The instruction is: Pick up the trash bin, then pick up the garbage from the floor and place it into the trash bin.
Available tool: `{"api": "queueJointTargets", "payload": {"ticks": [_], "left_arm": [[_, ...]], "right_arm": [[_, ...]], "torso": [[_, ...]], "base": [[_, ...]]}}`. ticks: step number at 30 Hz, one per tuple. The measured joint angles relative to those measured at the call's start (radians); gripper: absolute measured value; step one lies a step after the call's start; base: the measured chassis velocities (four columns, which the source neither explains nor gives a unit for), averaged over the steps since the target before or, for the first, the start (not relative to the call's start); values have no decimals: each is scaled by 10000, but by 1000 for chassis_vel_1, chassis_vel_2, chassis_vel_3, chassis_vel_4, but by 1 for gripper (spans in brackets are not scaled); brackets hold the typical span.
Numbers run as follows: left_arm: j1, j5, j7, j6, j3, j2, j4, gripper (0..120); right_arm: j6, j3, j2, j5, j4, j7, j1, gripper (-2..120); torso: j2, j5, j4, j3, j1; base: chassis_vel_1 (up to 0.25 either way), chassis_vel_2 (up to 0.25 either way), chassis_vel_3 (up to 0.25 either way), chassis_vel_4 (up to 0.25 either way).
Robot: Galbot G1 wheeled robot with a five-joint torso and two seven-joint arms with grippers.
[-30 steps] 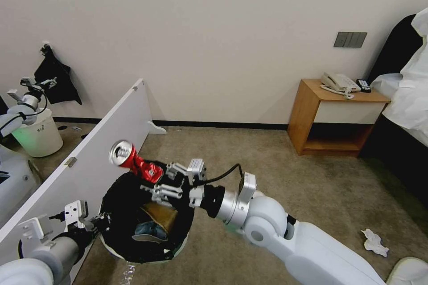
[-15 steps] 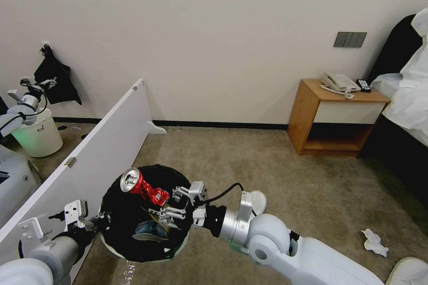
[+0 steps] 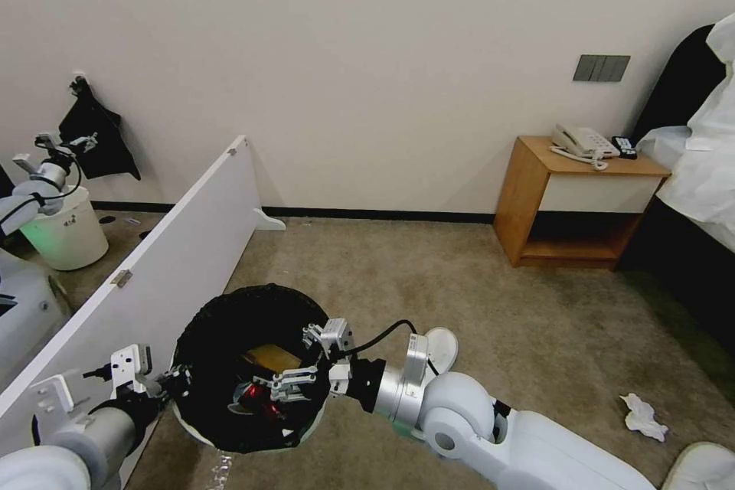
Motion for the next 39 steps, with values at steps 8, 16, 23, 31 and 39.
{"api": "queueJointTargets", "payload": {"ticks": [8,16,23,31,39], "left_arm": [[18,1,-18,0,-2,-15,-17,1],[22,53,-23,0,-49,-26,-8,1],[76,131,52,0,-82,-34,150,1],[156,153,195,0,-217,-79,298,1],[314,331,221,0,-366,-290,283,1]], "right_arm": [[760,151,108,-821,-22,-151,67,100],[1689,1689,49,-1172,216,147,-239,100],[1524,3662,-403,-1081,414,964,-1359,100],[1043,6139,-880,-1768,827,1602,-3838,100],[837,7729,-737,-2796,1310,1970,-5995,100]], "torso": [[0,0,0,-1,0],[0,1,0,0,0],[0,1,1,0,0],[1,1,1,-1,0],[0,3,-1,-1,0]], "base": [[0,0,0,0],[0,0,0,0],[0,0,0,0],[0,0,0,0],[0,0,0,0]]}}
